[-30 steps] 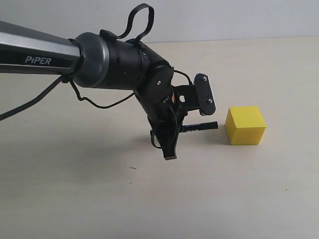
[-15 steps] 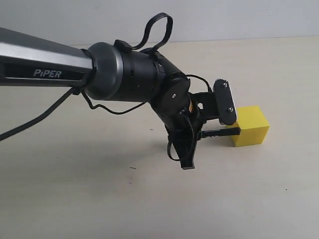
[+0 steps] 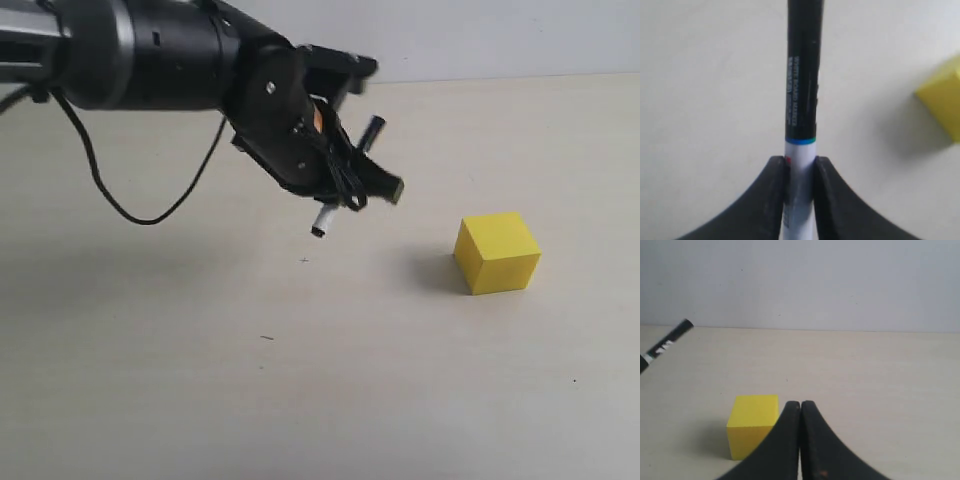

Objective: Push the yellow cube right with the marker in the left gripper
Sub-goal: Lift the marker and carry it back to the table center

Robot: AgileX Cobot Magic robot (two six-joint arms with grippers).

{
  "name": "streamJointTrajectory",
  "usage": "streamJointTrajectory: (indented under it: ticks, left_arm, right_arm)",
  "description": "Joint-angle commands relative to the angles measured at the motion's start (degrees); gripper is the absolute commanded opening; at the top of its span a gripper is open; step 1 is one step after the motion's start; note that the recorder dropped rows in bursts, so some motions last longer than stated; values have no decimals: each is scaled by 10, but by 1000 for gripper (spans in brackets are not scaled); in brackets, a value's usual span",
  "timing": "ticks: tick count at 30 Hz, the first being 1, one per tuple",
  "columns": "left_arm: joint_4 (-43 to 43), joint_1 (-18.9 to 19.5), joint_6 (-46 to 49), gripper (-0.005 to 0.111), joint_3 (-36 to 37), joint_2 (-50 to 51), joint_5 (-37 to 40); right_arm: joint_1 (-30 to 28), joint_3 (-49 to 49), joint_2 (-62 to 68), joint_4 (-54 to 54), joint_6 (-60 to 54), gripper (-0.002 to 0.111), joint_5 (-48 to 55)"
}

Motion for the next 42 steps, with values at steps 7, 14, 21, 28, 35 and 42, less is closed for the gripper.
streamJointTrajectory:
  ticks: [7, 14, 21, 28, 35, 42]
  left_arm:
    - [-2, 31, -204, 0, -3, -31, 108]
    - [-4, 31, -231, 0, -3, 0, 156]
    - [-19, 31, -236, 0, -3, 41, 150]
    - [-24, 31, -221, 0, -3, 61, 133]
    - [-25, 31, -221, 0, -3, 61, 127]
    - [-41, 31, -221, 0, -3, 61, 110]
  right_arm:
    - [-3, 3, -3, 1, -3, 0, -2]
    - [-3, 3, -3, 1, -3, 0, -2]
    - [-3, 3, -3, 1, -3, 0, -5]
    - [-3, 3, -3, 1, -3, 0, -5]
    - [-3, 3, -3, 1, -3, 0, -5]
    - [-3, 3, -3, 1, -3, 0, -5]
